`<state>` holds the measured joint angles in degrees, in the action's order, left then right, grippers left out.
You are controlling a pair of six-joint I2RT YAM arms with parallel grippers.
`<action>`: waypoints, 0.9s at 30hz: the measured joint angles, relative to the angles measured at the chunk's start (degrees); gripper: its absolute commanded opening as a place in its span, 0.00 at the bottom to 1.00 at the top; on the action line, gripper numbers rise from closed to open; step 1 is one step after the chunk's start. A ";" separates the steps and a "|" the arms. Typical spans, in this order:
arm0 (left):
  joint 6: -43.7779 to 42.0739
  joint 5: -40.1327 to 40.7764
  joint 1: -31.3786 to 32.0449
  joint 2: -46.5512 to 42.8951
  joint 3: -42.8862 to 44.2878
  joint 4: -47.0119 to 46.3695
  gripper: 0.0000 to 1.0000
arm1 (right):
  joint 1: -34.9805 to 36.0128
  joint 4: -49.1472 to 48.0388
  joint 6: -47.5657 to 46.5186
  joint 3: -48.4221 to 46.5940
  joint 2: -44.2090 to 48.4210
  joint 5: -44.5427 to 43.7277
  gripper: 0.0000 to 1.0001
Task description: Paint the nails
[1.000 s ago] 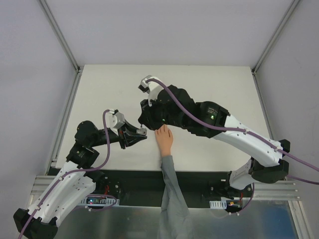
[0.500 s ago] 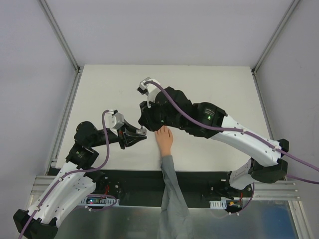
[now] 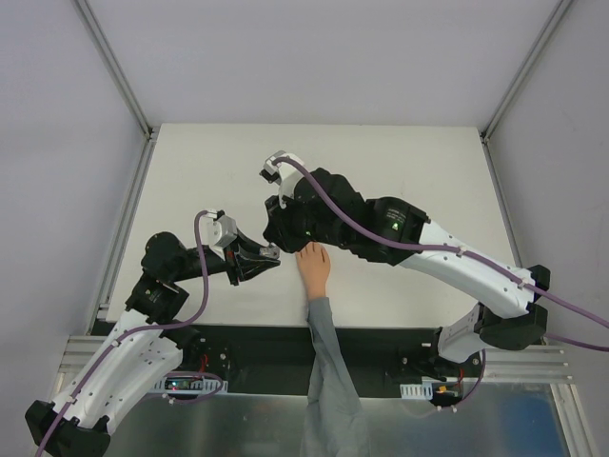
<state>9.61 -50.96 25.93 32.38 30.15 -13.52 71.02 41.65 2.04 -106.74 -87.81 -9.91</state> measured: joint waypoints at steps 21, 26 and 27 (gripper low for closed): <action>0.00 0.00 0.00 -0.07 -0.11 0.11 0.00 | -0.02 -1.60 0.59 1.68 -0.02 1.60 0.00; 0.00 0.00 0.00 -0.15 -0.13 0.85 0.00 | -0.02 -2.51 0.94 2.71 0.02 1.33 0.00; 0.00 0.00 0.00 -0.15 -0.20 1.03 0.00 | 0.00 -2.69 0.94 2.95 0.07 1.25 0.00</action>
<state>9.61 -50.96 25.93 32.23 29.95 -12.49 71.02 38.96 2.98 -103.79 -87.74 -8.67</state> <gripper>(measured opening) 0.214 0.198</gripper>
